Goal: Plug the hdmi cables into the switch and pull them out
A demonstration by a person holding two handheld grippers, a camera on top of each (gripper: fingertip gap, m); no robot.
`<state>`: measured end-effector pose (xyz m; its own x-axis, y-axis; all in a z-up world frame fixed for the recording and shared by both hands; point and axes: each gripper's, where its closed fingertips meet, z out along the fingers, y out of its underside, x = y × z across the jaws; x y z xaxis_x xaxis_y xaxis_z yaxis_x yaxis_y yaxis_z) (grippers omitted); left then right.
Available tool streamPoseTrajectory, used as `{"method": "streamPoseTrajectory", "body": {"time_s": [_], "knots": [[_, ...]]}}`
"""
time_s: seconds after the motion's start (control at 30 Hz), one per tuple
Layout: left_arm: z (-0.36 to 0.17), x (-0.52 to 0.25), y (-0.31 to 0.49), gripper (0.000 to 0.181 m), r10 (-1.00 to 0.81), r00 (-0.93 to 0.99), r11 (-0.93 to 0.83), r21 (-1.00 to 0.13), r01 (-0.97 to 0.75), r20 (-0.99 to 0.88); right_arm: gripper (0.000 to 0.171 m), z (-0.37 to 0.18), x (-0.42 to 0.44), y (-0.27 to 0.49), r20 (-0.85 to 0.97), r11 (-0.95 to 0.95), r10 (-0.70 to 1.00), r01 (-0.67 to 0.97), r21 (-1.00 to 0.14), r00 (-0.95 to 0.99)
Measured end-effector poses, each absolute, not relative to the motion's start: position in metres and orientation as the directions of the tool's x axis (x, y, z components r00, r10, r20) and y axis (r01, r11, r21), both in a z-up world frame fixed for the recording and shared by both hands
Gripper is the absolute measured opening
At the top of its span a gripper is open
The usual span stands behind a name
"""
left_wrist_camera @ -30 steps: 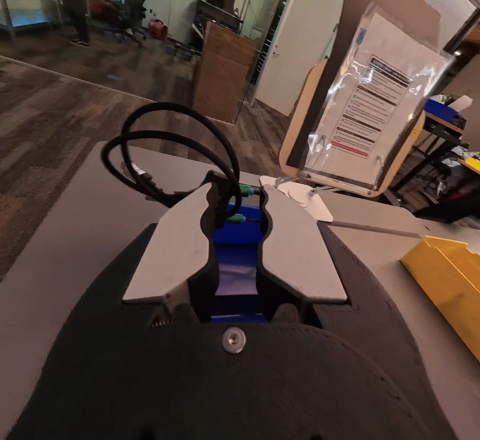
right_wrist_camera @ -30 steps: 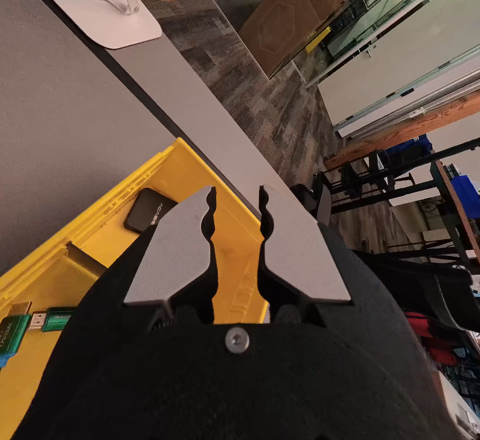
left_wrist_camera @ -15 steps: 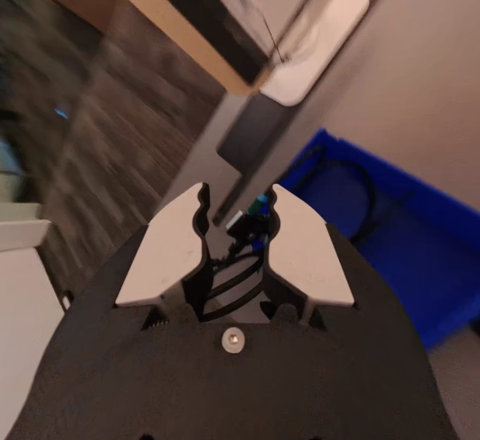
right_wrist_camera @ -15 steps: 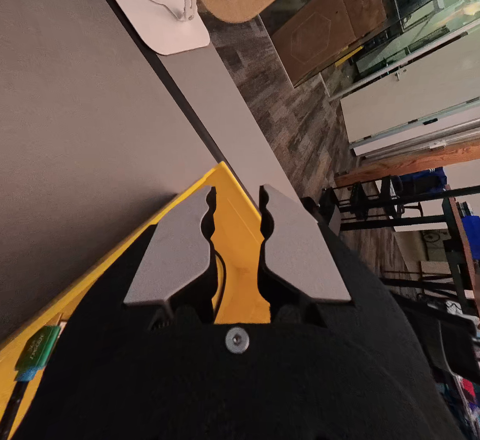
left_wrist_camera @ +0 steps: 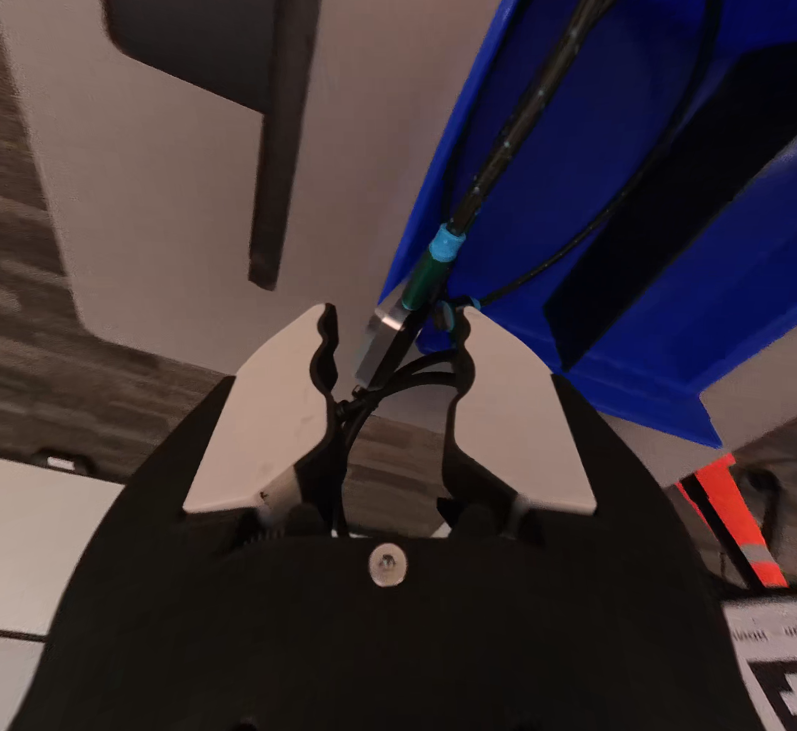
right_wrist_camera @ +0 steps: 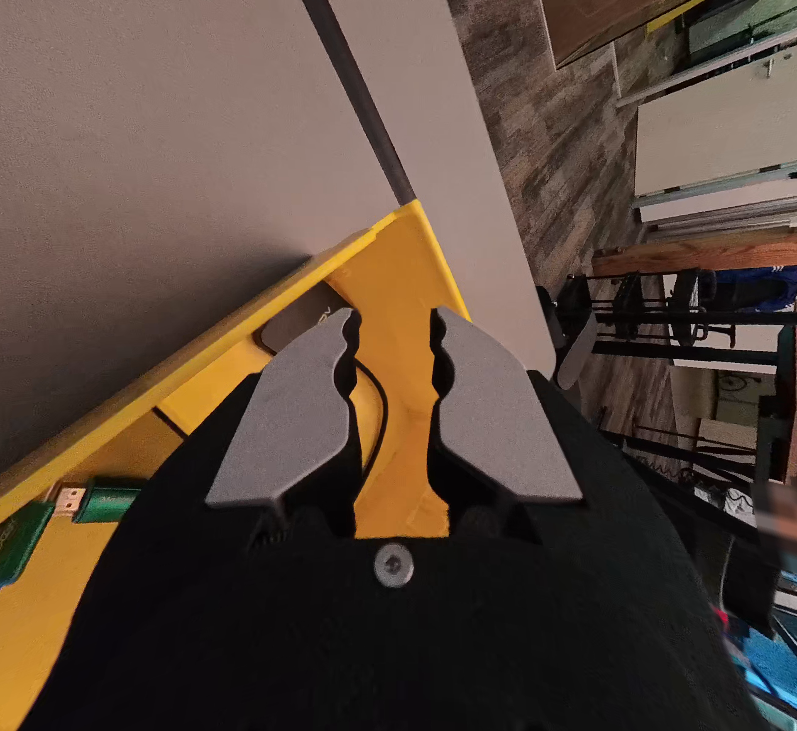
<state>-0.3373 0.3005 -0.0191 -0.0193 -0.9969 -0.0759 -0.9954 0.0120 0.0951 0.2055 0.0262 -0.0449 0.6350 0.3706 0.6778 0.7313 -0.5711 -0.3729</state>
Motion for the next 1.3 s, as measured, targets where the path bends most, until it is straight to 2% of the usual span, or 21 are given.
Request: {"method": "streamPoseTrajectory", "body": {"time_s": [0.1, 0.17, 0.23, 0.43, 0.63, 0.77, 0.9, 1.03, 1.1, 1.2, 1.3], "knots": [[-0.033, -0.351, 0.302, 0.05, -0.996, -0.066, 0.053, 0.183, -0.982, -0.064, 0.033, -0.052, 0.201, 0.029, 0.683, -0.56, 0.408, 0.757, -0.337, 0.606], [-0.046, -0.357, 0.303, 0.041, -0.992, -0.103, 0.085, 0.22, -0.972, -0.069, 0.033, -0.053, 0.198, 0.031, 0.679, -0.558, 0.416, 0.76, -0.334, 0.604], [-0.055, -0.357, 0.294, 0.03, -0.987, -0.154, 0.144, 0.205, -0.968, -0.034, 0.032, -0.053, 0.197, 0.033, 0.68, -0.553, 0.42, 0.763, -0.333, 0.601], [-0.043, -0.358, 0.28, 0.025, -0.976, -0.203, 0.187, 0.17, -0.968, -0.081, 0.029, -0.05, 0.194, 0.032, 0.671, -0.534, 0.419, 0.764, -0.362, 0.612], [0.019, -0.352, 0.263, 0.024, -0.918, -0.259, 0.186, 0.248, -0.951, -0.302, 0.028, -0.035, 0.181, 0.034, 0.685, -0.477, 0.41, 0.781, -0.403, 0.603], [0.074, -0.345, 0.249, 0.024, -0.859, -0.234, 0.093, 0.312, -0.946, -0.455, 0.027, -0.021, 0.171, 0.035, 0.702, -0.436, 0.388, 0.789, -0.432, 0.598], [0.133, -0.326, 0.23, 0.022, -0.754, -0.209, 0.002, 0.317, -0.949, -0.623, 0.027, -0.003, 0.158, 0.033, 0.718, -0.383, 0.363, 0.798, -0.466, 0.594], [0.201, -0.285, 0.2, 0.022, -0.592, -0.216, 0.022, 0.252, -0.968, -0.777, 0.027, 0.023, 0.141, 0.029, 0.737, -0.3, 0.325, 0.804, -0.514, 0.592], [0.231, -0.257, 0.179, 0.022, -0.505, -0.191, 0.078, 0.176, -0.981, -0.841, 0.027, 0.041, 0.131, 0.026, 0.754, -0.247, 0.292, 0.808, -0.535, 0.589], [0.253, -0.207, 0.14, 0.022, -0.454, -0.083, 0.221, -0.022, -0.975, -0.887, 0.026, 0.079, 0.105, 0.018, 0.782, -0.095, 0.214, 0.809, -0.58, 0.585], [0.256, -0.161, 0.101, 0.022, -0.468, 0.086, 0.371, -0.284, -0.884, -0.879, 0.022, 0.117, 0.062, -0.002, 0.79, 0.122, 0.188, 0.784, -0.608, 0.583]]}}
